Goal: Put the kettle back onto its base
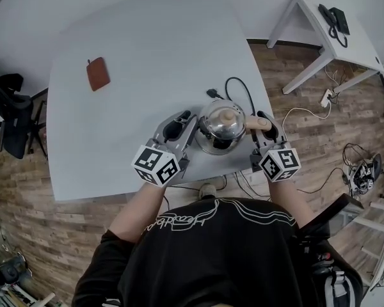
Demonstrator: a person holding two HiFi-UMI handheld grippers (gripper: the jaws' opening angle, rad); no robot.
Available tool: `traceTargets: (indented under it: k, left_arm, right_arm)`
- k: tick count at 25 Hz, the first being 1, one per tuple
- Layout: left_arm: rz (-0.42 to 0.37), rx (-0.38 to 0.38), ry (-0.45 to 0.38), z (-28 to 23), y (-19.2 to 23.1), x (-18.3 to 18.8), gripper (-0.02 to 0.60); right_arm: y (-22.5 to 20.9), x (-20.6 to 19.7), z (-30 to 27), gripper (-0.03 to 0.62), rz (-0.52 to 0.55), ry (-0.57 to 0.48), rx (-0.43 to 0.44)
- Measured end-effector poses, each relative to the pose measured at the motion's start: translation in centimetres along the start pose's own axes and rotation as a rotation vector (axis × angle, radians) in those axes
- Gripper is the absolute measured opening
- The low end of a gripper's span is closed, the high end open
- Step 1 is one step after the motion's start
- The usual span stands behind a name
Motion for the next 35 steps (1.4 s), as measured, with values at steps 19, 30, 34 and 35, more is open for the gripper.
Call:
traceTargets:
  k: [19, 30, 34, 35]
  left_arm:
    - [0.047, 0.172, -0.006, 2.1, -0.5, -1.2, 0.193]
    - [0.077, 0.172, 0.02, 4.4, -5.0, -4.2, 0.192]
    - [0.08, 0.136, 0.031, 4.4, -7.3, -5.2, 0.192]
    - [0.081, 0.127, 0.033, 4.3, -7.7, -5.3, 0.192]
  right_arm:
    - [-0.5, -0.6, 0.0, 0.167, 0.008, 0.076, -0.038]
    - [-0.7, -1.0, 0.4, 0.187, -0.013, 0.1, -0.057]
    - [-0.6, -1.2, 0.7, 0.187, -0.001, 0.126, -0.039]
    - [-0.6, -1.1, 0.8, 0.187, 0.007, 0.133, -0.036]
Point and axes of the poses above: the fingertips, and each gripper's own axes: z backward along the fingers, y to its left, x out of its top, the point moved 2 cm from there along z, backward along the fingers, and after that the axes turned 6 degrees about y, right-handed, at the moved point
